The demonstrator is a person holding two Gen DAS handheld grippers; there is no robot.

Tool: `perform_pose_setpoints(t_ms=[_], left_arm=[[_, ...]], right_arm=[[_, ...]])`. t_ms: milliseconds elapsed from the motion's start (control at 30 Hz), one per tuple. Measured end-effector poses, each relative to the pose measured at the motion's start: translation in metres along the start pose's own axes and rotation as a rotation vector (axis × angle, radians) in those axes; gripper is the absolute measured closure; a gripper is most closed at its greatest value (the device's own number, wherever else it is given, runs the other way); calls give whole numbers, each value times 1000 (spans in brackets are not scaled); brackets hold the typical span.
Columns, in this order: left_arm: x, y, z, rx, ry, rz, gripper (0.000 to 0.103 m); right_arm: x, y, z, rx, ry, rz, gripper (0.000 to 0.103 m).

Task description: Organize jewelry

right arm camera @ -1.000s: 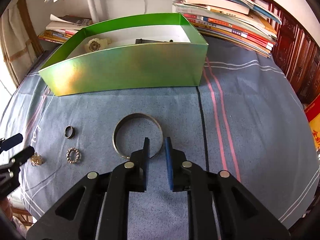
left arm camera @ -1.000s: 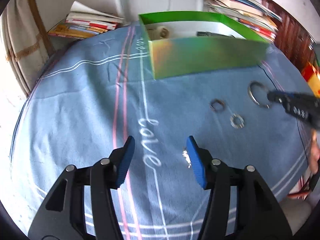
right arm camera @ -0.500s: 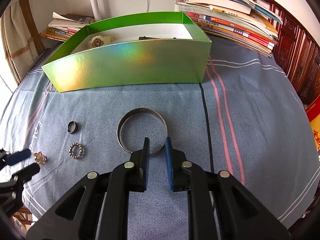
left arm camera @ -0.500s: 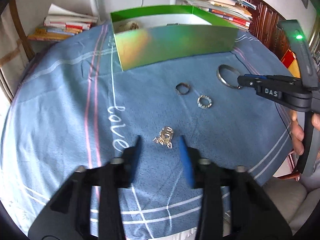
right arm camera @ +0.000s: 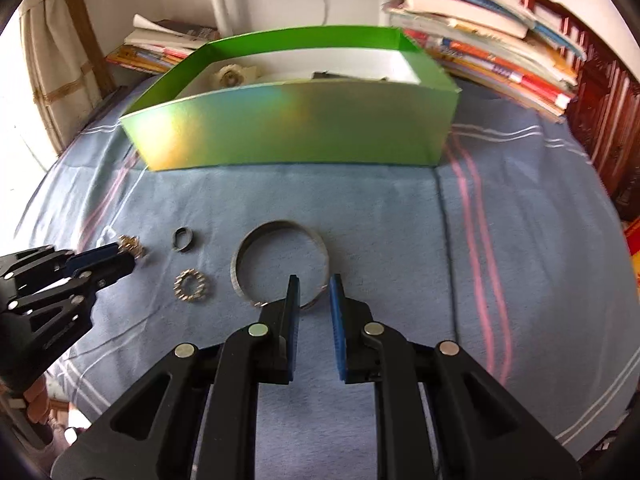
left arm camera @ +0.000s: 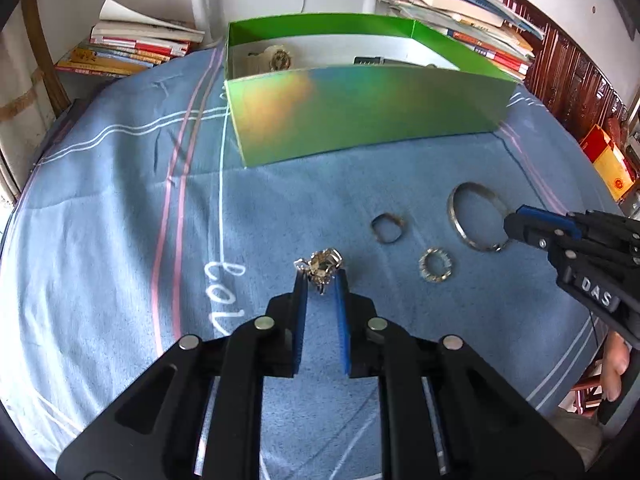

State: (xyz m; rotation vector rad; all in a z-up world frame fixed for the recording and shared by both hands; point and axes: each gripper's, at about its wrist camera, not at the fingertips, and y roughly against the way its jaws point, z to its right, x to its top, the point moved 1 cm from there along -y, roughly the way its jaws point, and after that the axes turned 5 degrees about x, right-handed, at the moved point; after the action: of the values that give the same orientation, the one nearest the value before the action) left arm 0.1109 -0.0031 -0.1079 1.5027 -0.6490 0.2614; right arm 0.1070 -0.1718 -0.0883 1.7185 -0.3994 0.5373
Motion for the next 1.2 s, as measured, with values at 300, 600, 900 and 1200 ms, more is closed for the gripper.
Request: perform_pose_setpoints(t_ms=[300, 600, 900, 1200], left_arm=[[5, 0, -5, 9, 25, 13, 73], [5, -3, -7, 17, 36, 13, 66], [5, -8, -4, 15, 33, 5, 63], [7, -11, -3, 23, 34, 11, 69]], right_arm=[[4, -14, -4, 25, -7, -39, 87], [6, -4, -22, 41, 45, -16, 83], [17, -32, -23, -30, 62, -8, 67], [11, -27, -14, -57, 32, -6, 94]])
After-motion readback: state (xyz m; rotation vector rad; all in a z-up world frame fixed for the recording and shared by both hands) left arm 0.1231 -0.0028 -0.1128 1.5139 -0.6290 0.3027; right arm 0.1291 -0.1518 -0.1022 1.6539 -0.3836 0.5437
